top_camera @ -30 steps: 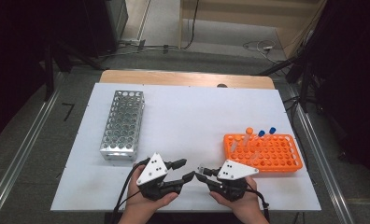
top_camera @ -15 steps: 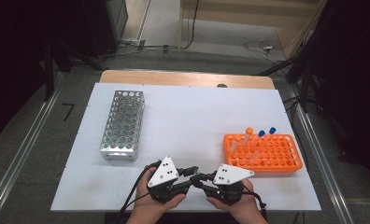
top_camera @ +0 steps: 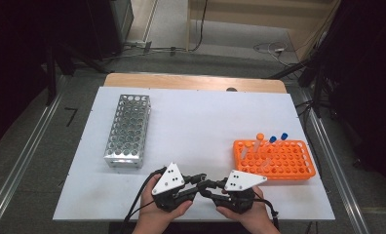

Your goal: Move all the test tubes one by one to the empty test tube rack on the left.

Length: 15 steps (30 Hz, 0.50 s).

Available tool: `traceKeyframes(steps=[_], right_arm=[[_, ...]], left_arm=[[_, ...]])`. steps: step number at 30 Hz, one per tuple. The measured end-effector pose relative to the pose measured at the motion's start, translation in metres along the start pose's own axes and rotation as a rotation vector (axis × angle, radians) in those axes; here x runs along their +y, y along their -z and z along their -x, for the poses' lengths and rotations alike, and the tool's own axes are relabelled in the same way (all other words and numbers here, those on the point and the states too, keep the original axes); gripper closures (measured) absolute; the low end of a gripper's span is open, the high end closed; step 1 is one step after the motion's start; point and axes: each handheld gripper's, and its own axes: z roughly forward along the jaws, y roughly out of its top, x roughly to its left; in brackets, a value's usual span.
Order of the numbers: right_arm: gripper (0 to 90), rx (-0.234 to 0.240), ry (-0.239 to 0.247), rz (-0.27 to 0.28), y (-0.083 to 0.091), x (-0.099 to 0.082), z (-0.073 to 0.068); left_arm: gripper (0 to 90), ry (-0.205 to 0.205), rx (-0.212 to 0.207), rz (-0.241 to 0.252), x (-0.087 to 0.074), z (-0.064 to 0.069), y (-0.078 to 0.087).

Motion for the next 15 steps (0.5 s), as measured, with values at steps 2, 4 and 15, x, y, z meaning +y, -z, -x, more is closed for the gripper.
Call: traceKeyframes(steps=[2,4,15], right_arm=[[57.5,-0.009,-0.007,0.007,0.002,0.000,0.001],[51.3,-0.014,-0.018,0.023,0.005,0.001,0.003],[14.0,-0.097,-0.080,0.114,0.038,0.004,0.019]], left_arm=[[76.5,0.006,0.001,0.014,0.001,-0.001,0.003],[76.5,0.005,0.013,0.020,0.002,-0.004,0.007],[76.5,0.022,0.065,0.029,0.003,-0.016,0.021]])
